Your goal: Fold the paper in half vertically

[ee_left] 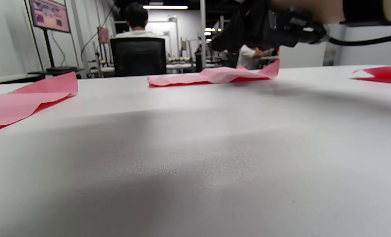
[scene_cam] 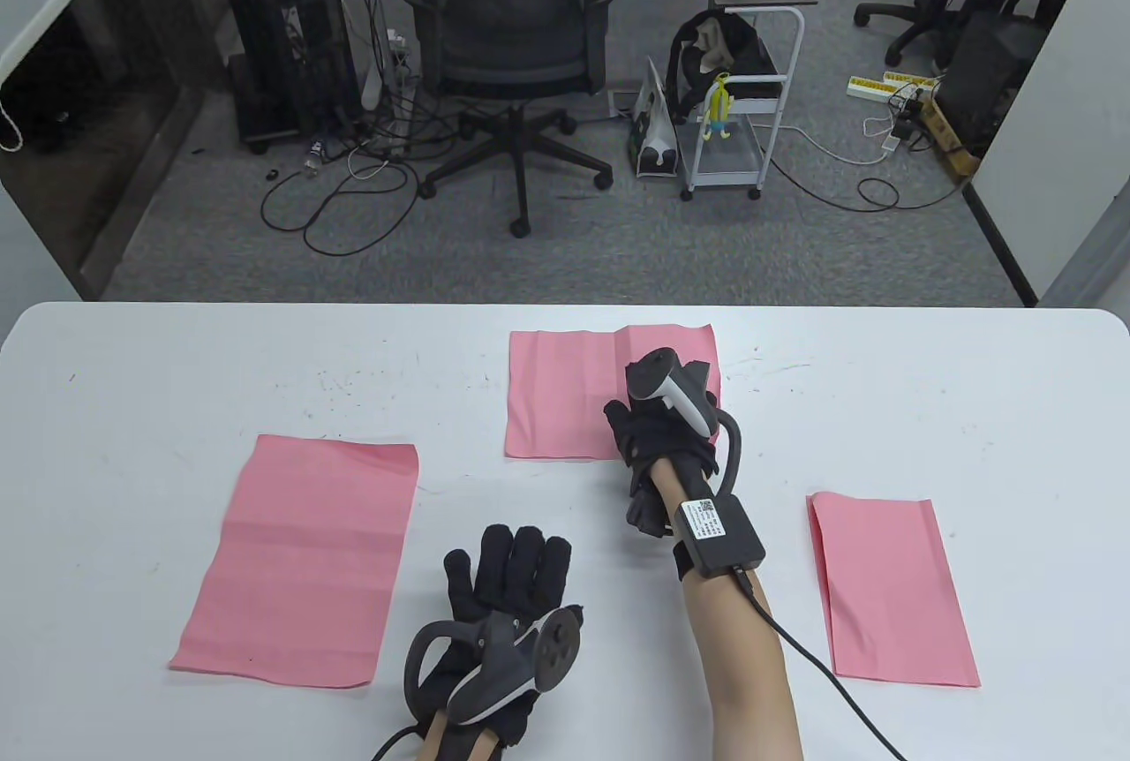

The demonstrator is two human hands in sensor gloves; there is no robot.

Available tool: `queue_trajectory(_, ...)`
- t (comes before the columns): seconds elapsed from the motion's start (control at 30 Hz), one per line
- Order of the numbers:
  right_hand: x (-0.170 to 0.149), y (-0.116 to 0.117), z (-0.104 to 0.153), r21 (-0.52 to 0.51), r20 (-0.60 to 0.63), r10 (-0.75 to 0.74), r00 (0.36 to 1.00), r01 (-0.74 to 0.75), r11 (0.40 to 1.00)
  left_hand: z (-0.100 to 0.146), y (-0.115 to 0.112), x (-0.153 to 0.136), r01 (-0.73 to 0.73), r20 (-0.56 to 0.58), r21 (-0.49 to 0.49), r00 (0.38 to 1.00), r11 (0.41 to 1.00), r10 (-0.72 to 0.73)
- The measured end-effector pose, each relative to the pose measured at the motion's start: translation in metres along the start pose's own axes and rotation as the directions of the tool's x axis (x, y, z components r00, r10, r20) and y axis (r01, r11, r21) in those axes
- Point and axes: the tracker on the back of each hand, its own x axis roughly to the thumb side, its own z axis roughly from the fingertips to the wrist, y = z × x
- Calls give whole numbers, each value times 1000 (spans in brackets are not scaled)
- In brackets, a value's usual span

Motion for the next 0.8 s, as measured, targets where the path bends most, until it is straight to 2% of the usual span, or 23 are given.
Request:
queue_trajectory(0.1, -6, 13, -16, 45, -32, -12, 999, 13, 999, 1, 1, 1, 9, 2, 6, 1000, 1000, -9)
queue_trajectory(0.23, -14, 31, -30, 111, -70, 49, 996, -42, 993, 2, 2, 2, 15, 5, 15, 1000, 1000, -15)
queue_trajectory(0.37, -19, 34, -33, 159, -47, 20, 999, -12, 987, 2, 1, 2, 15, 7, 18, 1000, 1000, -15)
queue_trajectory(0.6, -21, 38, -33, 160, -34, -3, 999, 9, 987, 0, -2, -1, 21, -7, 2, 1000, 1000, -21)
queue_trajectory(0.8, -24, 45, -22, 166, -8, 22, 1000, -21, 986, 0, -2, 0, 20, -6, -3, 1000, 1000, -20)
